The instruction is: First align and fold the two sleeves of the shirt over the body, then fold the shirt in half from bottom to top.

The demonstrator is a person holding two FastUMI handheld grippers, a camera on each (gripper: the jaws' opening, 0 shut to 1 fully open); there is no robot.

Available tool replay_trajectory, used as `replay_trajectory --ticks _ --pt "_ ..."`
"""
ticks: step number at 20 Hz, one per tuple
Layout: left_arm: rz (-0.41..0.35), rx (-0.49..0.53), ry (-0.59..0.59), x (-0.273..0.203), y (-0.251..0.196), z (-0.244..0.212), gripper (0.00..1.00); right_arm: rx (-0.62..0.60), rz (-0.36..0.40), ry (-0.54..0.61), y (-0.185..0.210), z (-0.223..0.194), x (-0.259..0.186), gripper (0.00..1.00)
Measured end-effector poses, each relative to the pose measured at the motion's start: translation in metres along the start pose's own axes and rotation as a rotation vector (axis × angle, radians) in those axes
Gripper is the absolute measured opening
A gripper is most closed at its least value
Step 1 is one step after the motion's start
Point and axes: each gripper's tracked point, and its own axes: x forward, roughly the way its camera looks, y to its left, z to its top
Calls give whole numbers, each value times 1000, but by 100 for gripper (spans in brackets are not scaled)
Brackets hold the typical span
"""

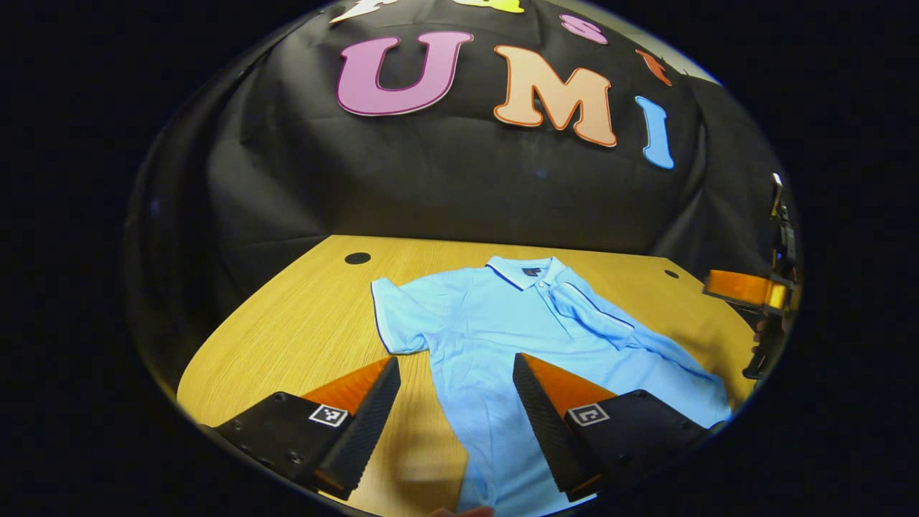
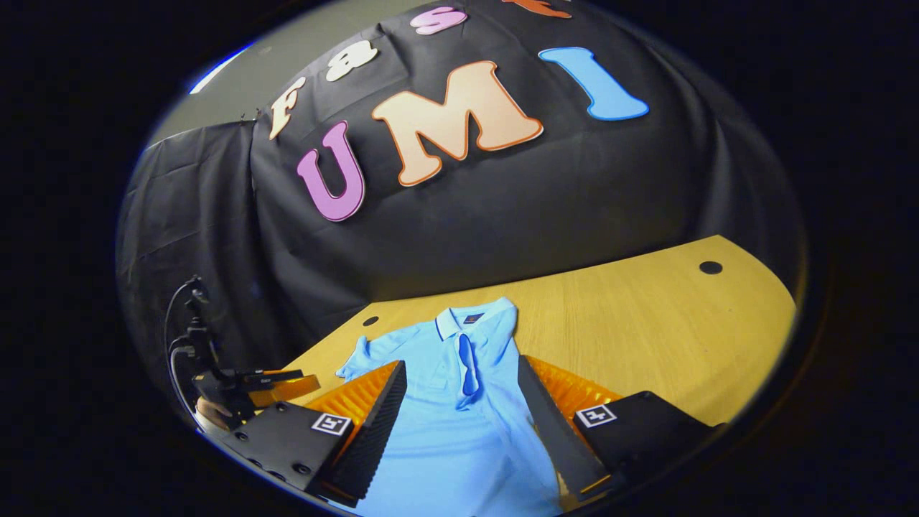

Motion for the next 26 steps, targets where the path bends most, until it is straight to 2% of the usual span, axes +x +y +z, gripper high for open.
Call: replay_trajectory --ticks 4,7,12,15,18,20,24,26 --pt "14 70 40 40 18 13 94 8 -33 -112 -12 16 -43 97" --pt "7 19 78 69 30 19 94 -1 -85 -190 -27 22 -74 97" --pt "73 4 162 110 69 11 94 -42 -146 -240 -40 24 -115 97" --pt "88 -8 224 119 80 -3 95 -34 -151 -256 -41 25 -128 97" --pt "83 -60 244 122 80 -10 94 -57 -179 -276 -48 29 -133 97" --pt "100 -56 256 121 85 -15 95 -61 -182 -282 -48 31 -139 97" --pt "111 -31 278 120 86 -16 90 -41 -165 -283 -49 29 -139 97" --pt "104 -35 280 122 82 -18 80 -33 -158 -277 -51 26 -138 97"
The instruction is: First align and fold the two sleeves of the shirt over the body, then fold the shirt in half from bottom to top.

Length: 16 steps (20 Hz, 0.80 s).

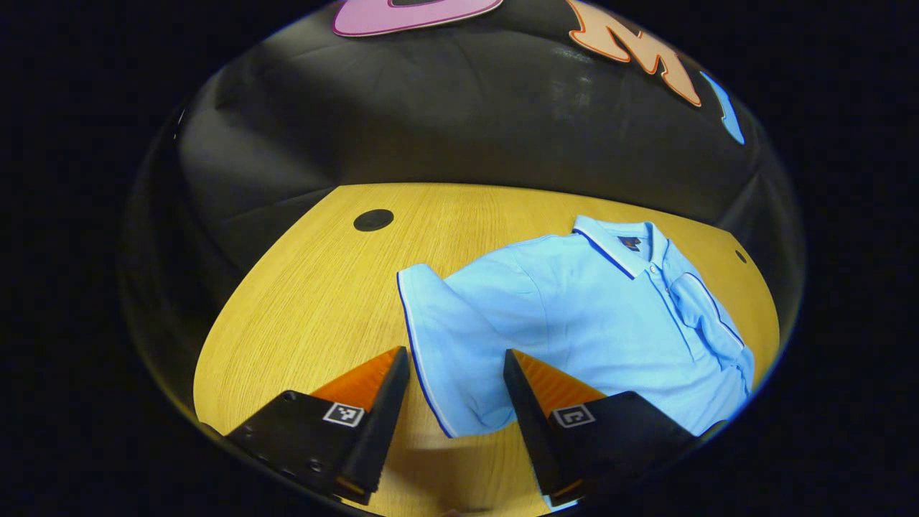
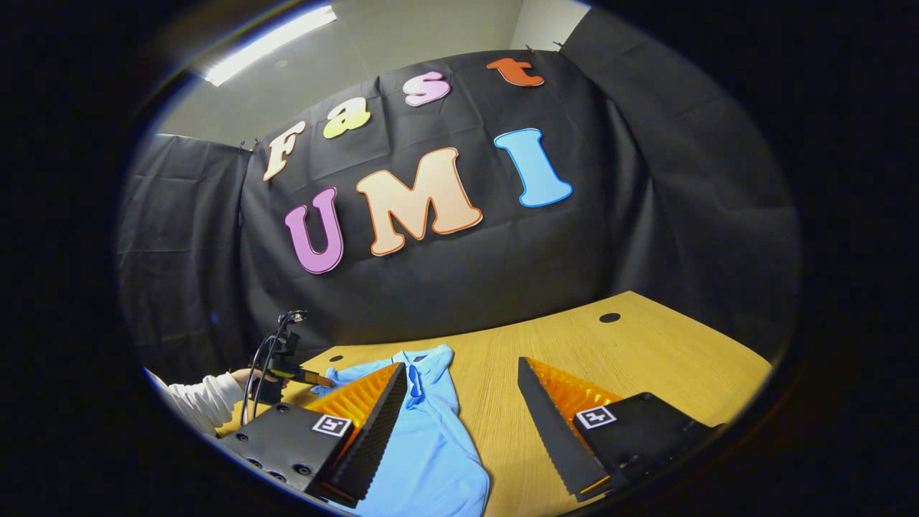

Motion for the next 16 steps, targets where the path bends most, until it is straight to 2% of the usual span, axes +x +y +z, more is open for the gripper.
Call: replay_trajectory --ticks 1,2,3,4,5,7,11,13,14,15,16 --pt "-11 3 -5 1 -3 1 68 2 1 -1 -1 0 0 97" --pt "-19 2 -10 -1 -3 0 64 0 3 -2 -1 0 0 97" --pt "-33 6 -22 -1 -6 3 53 -2 4 -4 -1 1 0 97" --pt "-47 5 -27 0 -10 2 48 -1 1 -5 -3 2 -1 97" --pt "-59 1 -33 2 -13 3 34 -1 1 -6 -3 3 -1 97" --pt "-70 -7 -39 3 -16 4 16 0 -1 -8 -4 3 -1 97" --pt "-76 -13 -52 3 -16 7 2 -4 6 3 0 -4 -2 97" --pt "-68 -10 -63 4 -14 10 1 -11 4 12 0 -8 -2 97" --pt "-67 -10 -69 4 -15 11 1 -13 4 19 0 -9 -3 93" --pt "-69 -10 -77 4 -16 15 1 -14 3 25 1 -11 -4 97" --pt "-71 -9 -88 2 -18 18 1 -17 3 28 0 -12 -4 97"
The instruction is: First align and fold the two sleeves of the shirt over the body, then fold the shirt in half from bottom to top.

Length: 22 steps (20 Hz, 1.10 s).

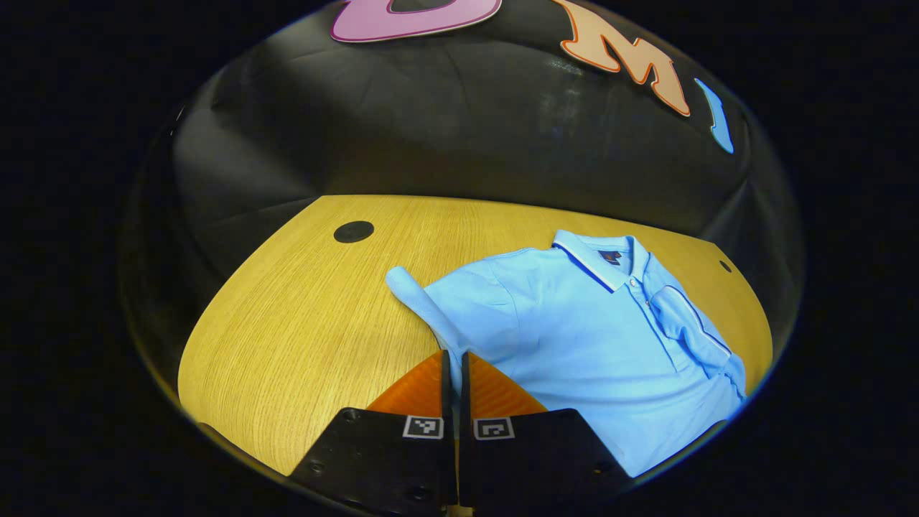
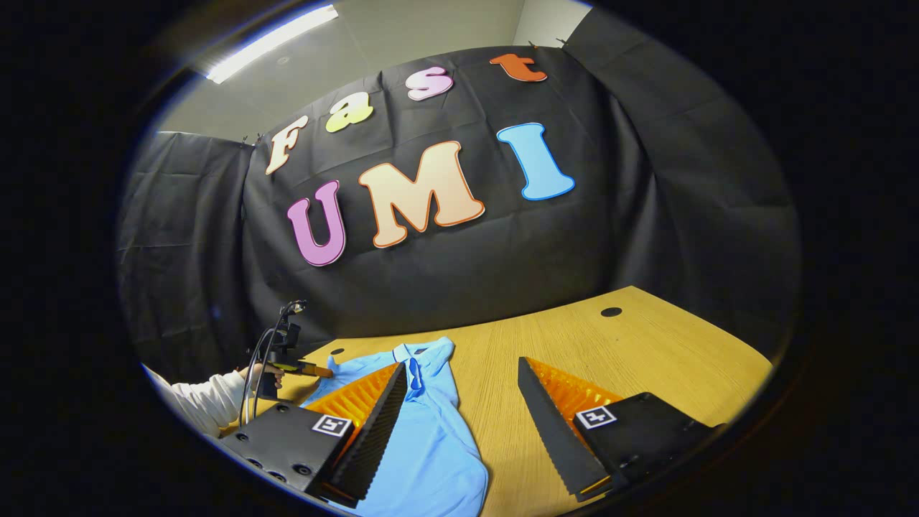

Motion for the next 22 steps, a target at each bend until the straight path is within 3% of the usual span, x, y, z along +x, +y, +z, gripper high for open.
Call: replay_trajectory --ticks 5,11,18,22 --pt "-14 65 -79 -16 -17 35 1 4 2 15 2 -4 2 97" --pt "-14 368 -143 -34 -65 50 1 27 3 40 2 -14 7 97" --pt "-215 525 -112 -33 -171 18 1 9 23 75 10 -28 10 97" --pt "-282 529 -64 -25 -206 -5 1 -13 28 100 11 -36 10 97"
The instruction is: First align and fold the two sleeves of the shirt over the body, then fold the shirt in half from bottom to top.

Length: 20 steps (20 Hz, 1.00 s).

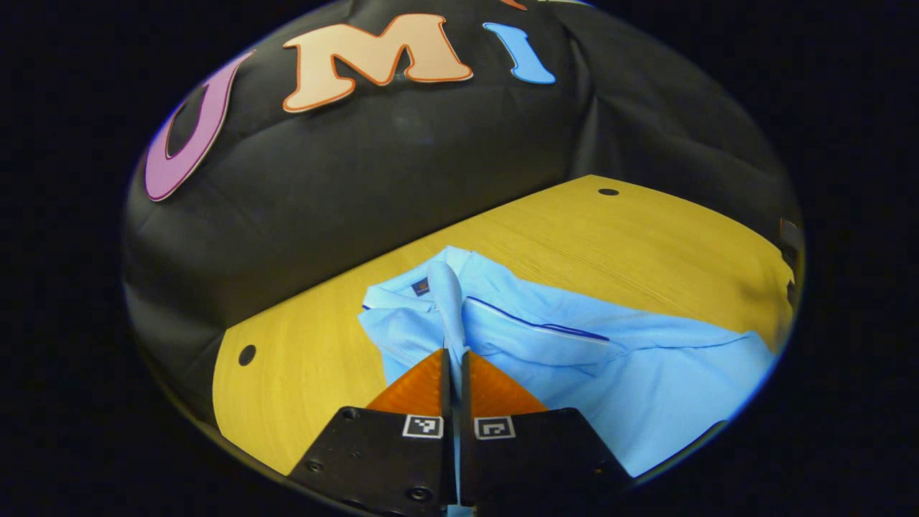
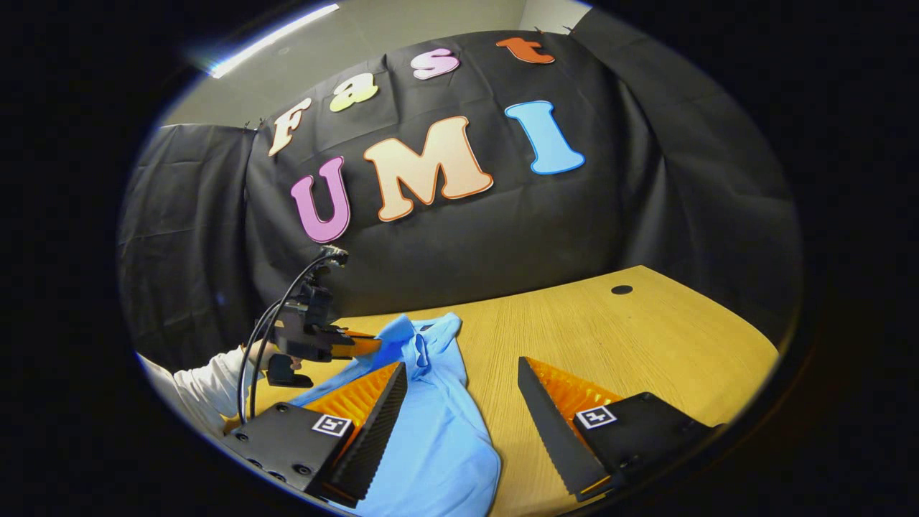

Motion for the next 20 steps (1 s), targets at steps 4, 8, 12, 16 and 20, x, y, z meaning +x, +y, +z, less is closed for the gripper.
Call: replay_trajectory --ticks 4,8,12,16,20 --pt "-18 -13 9 2 -13 -4 8 -6 18 32 4 -12 2 97" --pt "25 -49 -19 -21 -9 -6 44 -29 45 70 12 -28 1 97" --pt "112 -105 -54 -68 -1 -17 84 -57 78 129 19 -48 1 97" --pt "165 -115 -60 -131 0 -40 96 -112 119 201 27 -69 -11 97" --pt "153 -153 -21 -190 -20 -87 96 -195 141 265 26 -89 -31 97"
